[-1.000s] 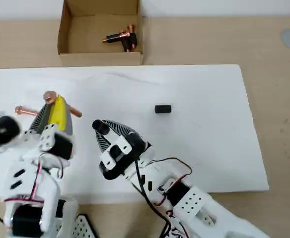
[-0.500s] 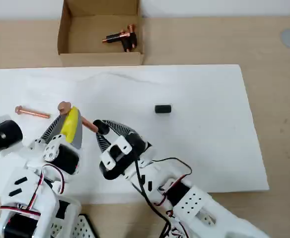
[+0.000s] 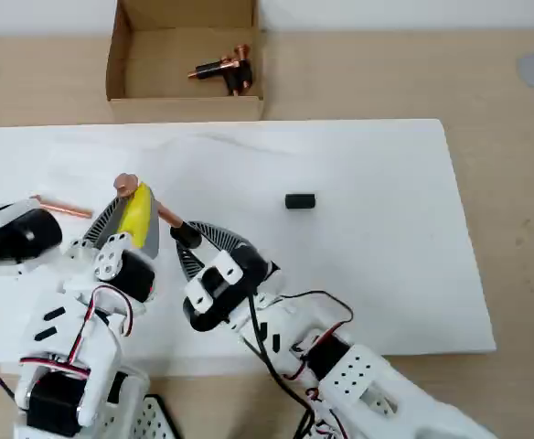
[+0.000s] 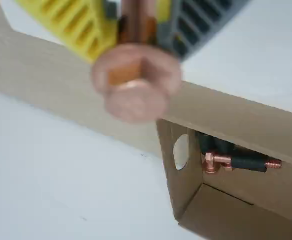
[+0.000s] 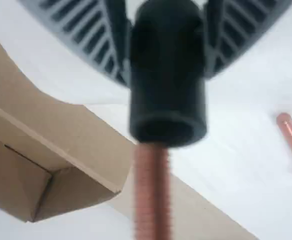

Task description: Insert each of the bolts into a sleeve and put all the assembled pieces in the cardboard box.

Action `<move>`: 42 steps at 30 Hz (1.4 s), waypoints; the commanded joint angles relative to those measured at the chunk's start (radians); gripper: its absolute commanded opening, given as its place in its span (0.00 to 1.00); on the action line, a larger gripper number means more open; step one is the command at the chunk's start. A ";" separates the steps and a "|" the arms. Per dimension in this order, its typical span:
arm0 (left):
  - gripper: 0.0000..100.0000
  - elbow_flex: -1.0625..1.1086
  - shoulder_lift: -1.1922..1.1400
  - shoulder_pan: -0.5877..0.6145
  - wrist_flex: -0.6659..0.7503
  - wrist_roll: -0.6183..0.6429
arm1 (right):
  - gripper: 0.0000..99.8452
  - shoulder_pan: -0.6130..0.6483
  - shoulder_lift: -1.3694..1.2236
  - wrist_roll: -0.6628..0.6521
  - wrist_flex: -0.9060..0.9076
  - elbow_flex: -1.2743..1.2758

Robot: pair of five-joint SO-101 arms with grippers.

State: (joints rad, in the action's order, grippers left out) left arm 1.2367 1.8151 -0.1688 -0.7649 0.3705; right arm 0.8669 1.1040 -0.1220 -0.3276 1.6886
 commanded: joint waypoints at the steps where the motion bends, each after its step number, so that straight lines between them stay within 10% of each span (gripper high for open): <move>1: 0.01 -0.002 0.012 0.011 0.026 -0.018 | 0.01 0.008 0.001 0.000 -0.026 -0.004; 42: 0.01 -0.101 0.010 -0.249 -0.184 -0.071 | 0.01 -0.002 0.025 -0.002 -0.028 -0.002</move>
State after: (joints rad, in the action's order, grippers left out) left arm 1.1707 1.8167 -0.3391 -0.9490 0.2954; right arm 0.8608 1.1055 -0.1204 -0.3276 1.6886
